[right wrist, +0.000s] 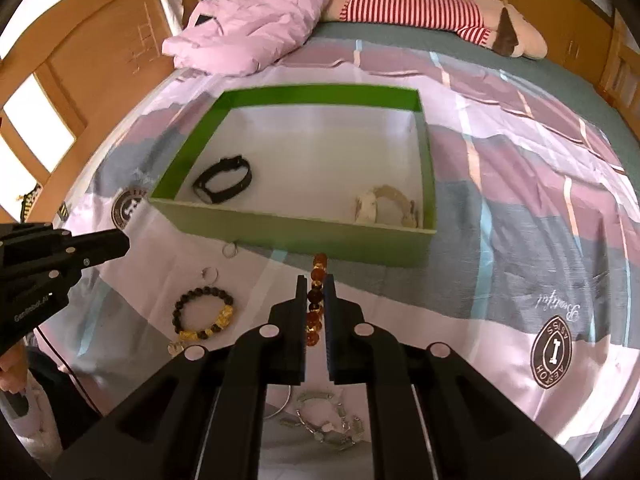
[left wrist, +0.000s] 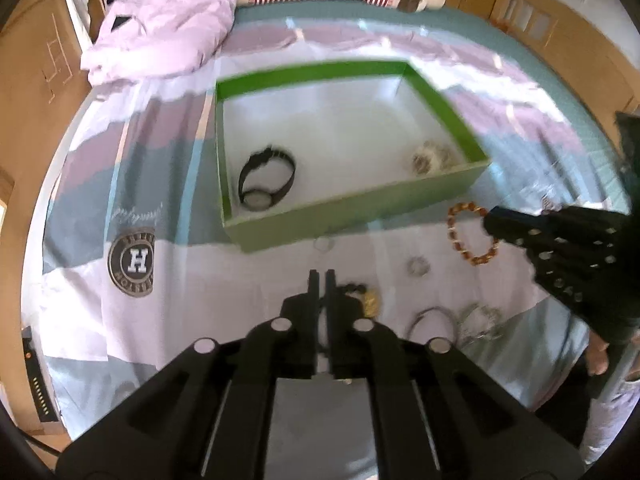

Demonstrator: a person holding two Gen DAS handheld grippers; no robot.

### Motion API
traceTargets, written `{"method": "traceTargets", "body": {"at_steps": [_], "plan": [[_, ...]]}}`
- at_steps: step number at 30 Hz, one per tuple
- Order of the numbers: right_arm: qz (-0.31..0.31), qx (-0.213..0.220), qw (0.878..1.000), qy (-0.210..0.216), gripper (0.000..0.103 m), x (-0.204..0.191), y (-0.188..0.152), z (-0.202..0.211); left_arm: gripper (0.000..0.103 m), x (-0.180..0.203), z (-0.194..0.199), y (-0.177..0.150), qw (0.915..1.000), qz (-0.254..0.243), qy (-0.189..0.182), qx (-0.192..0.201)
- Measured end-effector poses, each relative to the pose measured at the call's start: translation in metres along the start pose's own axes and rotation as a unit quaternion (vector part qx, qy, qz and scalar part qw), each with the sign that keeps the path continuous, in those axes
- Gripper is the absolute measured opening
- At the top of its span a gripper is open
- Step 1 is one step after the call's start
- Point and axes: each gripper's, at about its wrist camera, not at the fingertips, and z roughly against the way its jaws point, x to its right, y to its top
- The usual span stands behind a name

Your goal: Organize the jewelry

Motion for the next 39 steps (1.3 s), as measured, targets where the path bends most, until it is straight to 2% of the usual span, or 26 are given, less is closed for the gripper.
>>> {"method": "traceTargets", "body": {"at_steps": [1, 2, 6, 9, 11, 12, 13, 14, 15, 17, 19, 25, 29, 31, 35, 37, 39], "plan": [[0.001, -0.005, 1.0, -0.002, 0.007, 0.0, -0.002, -0.004, 0.019, -0.001, -0.014, -0.002, 0.9999, -0.003, 0.0, -0.015], [0.001, -0.011, 1.0, -0.003, 0.007, 0.0, -0.004, -0.009, 0.023, -0.002, -0.026, -0.005, 0.9996, -0.004, 0.003, -0.028], [-0.008, -0.048, 0.999, -0.011, 0.007, 0.01, -0.014, -0.037, 0.025, -0.006, -0.062, -0.014, 0.9971, -0.007, 0.025, -0.072], [-0.018, -0.064, 0.997, -0.044, 0.008, 0.024, -0.019, -0.05, 0.029, -0.006, -0.076, -0.019, 0.9955, -0.008, 0.026, -0.091], [-0.029, -0.07, 0.995, -0.06, 0.009, 0.033, -0.021, -0.053, 0.04, -0.006, -0.079, -0.02, 0.9952, -0.011, 0.032, -0.092], [-0.037, -0.072, 0.995, -0.06, 0.016, 0.037, -0.021, -0.054, 0.046, -0.005, -0.08, -0.021, 0.9951, -0.014, 0.036, -0.09], [-0.046, -0.071, 0.995, -0.059, 0.022, 0.041, -0.022, -0.053, 0.047, -0.004, -0.08, -0.021, 0.9951, -0.017, 0.037, -0.09], [-0.051, -0.068, 0.995, -0.058, 0.035, 0.043, -0.022, -0.053, 0.047, -0.004, -0.081, -0.022, 0.995, -0.019, 0.037, -0.09], [-0.053, -0.062, 0.995, -0.057, 0.041, 0.043, -0.022, -0.05, 0.047, -0.002, -0.082, -0.023, 0.9949, -0.021, 0.036, -0.092], [-0.041, -0.053, 0.996, -0.061, 0.041, 0.039, -0.021, -0.048, 0.046, -0.001, -0.086, -0.025, 0.9943, -0.022, 0.035, -0.098], [-0.019, -0.053, 0.996, -0.074, 0.041, 0.03, -0.023, -0.05, 0.036, -0.001, -0.092, -0.028, 0.9935, -0.02, 0.035, -0.107], [-0.014, -0.073, 0.993, -0.09, 0.041, 0.032, -0.029, -0.064, 0.033, 0.003, -0.091, -0.032, 0.9938, -0.021, 0.047, -0.098], [-0.024, -0.089, 0.992, -0.086, 0.041, 0.035, -0.033, -0.072, 0.033, 0.013, -0.087, -0.034, 0.9934, -0.031, 0.059, -0.093], [-0.026, -0.097, 0.991, -0.083, 0.041, 0.036, -0.034, -0.076, 0.046, 0.018, -0.086, -0.036, 0.9926, -0.036, 0.07, -0.092], [-0.026, -0.097, 0.991, -0.086, 0.042, 0.035, -0.034, -0.079, 0.061, 0.022, -0.087, -0.038, 0.9915, -0.031, 0.085, -0.094], [-0.023, -0.096, 0.991, -0.091, 0.046, 0.034, -0.035, -0.08, 0.069, 0.02, -0.088, -0.037, 0.9911, -0.023, 0.089, -0.096], [-0.022, -0.097, 0.99, -0.098, 0.056, 0.033, -0.036, -0.081, 0.074, 0.017, -0.088, -0.037, 0.9909, -0.015, 0.09, -0.099]]}}
